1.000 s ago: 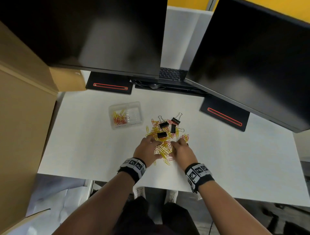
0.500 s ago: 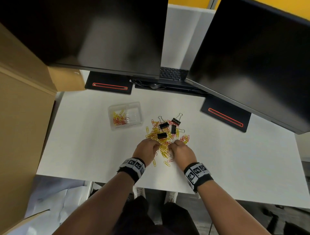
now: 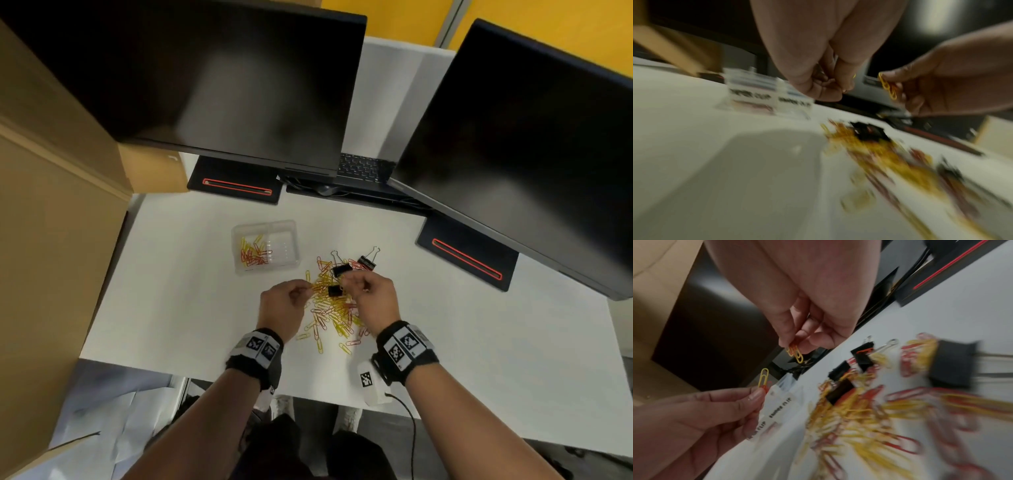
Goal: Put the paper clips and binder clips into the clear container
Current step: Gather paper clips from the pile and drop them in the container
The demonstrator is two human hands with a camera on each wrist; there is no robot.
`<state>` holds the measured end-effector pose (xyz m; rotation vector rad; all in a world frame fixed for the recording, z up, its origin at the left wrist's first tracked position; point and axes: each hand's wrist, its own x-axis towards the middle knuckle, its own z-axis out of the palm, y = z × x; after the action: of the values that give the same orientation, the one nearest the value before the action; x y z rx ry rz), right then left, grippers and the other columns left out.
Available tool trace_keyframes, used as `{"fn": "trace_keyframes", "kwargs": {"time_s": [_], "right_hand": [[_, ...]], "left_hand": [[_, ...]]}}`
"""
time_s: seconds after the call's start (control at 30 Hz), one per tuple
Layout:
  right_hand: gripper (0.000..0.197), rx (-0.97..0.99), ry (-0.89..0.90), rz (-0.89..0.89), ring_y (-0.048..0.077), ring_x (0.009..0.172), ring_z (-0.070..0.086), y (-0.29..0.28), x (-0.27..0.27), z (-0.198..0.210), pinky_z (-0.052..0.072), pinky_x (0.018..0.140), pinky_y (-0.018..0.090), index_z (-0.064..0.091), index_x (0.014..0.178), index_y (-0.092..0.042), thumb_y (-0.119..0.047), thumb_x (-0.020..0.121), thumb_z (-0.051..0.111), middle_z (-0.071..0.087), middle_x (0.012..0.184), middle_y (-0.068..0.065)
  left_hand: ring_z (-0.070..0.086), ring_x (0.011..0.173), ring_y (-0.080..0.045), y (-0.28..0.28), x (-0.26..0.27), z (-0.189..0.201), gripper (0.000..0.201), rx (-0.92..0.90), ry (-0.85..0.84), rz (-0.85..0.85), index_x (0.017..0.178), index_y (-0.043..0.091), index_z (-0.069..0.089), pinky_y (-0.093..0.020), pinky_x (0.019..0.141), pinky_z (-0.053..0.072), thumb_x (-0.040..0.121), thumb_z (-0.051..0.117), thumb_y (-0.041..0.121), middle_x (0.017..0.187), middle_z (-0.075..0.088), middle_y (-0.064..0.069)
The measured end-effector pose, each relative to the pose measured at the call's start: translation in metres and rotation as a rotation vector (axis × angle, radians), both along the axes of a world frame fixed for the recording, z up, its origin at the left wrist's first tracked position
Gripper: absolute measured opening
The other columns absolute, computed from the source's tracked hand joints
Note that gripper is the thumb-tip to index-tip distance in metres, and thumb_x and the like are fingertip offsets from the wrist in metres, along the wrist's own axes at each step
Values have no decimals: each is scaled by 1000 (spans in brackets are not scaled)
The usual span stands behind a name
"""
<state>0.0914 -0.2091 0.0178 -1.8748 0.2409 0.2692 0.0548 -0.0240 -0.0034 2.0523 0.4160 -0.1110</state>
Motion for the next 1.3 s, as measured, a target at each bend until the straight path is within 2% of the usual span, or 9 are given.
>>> {"fn": "trace_keyframes", "kwargs": {"time_s": [0.17,0.33,0.43,0.6,0.8,0.97,1.1,1.23,1.3], "right_hand": [[10,122,35,83,9,75,68,67,38,17,54,69,19,74,93,-14,-15,83,74,74,83,0],[5,96,37,156,9,69,64,136,70,15,49,62,18,74,87,-14,-13,82,74,73,81,4],[8,31,28,204,7,68,64,161,78,10,51,66,19,73,83,-18,-10,82,72,71,75,-3],[18,-83,39,234,10,69,70,167,81,6,60,68,25,74,96,-16,-8,87,61,73,78,-4],[20,28,87,179,21,73,73,140,77,13,59,59,32,68,99,-9,0,91,53,74,86,9],[14,-100,15,197,9,68,69,84,56,18,52,60,19,70,91,-22,-11,87,62,73,77,-2],[15,-225,20,159,-4,70,62,17,24,18,43,62,3,70,91,-20,-7,87,63,68,78,-12],[13,-440,7,149,12,80,60,-51,-5,10,42,66,11,67,97,-22,-20,85,68,64,89,-4],[32,-555,39,265,12,90,54,-73,-19,-1,43,74,19,61,105,-25,-35,78,75,57,97,-5]], "left_hand": [[65,77,-4,60,23,30,8,79,-65,204,93,23,76,-13,83,46,86,74,25,79,70,11],[66,76,-8,108,60,35,10,69,-62,284,94,16,78,1,71,43,84,75,19,81,72,3],[69,84,-12,122,74,28,11,57,-18,272,93,14,79,-15,84,51,83,75,18,87,76,-1],[69,96,-16,126,78,21,19,150,4,185,100,15,78,-19,91,47,91,66,27,98,77,-2],[66,77,-8,109,67,19,23,120,-43,175,100,18,76,-6,68,42,93,62,34,88,75,2],[64,77,-4,66,47,20,16,53,-102,-18,95,19,75,-14,75,50,91,66,32,88,73,6],[63,82,-1,29,27,11,14,67,-54,-259,96,25,74,-26,80,55,89,66,34,96,69,9],[57,98,-9,-1,25,2,25,225,-23,-386,112,27,68,-27,88,51,88,66,36,109,59,6],[52,108,-13,-16,30,-1,34,314,-19,-445,119,27,64,-31,93,48,87,66,37,116,56,4]]}}
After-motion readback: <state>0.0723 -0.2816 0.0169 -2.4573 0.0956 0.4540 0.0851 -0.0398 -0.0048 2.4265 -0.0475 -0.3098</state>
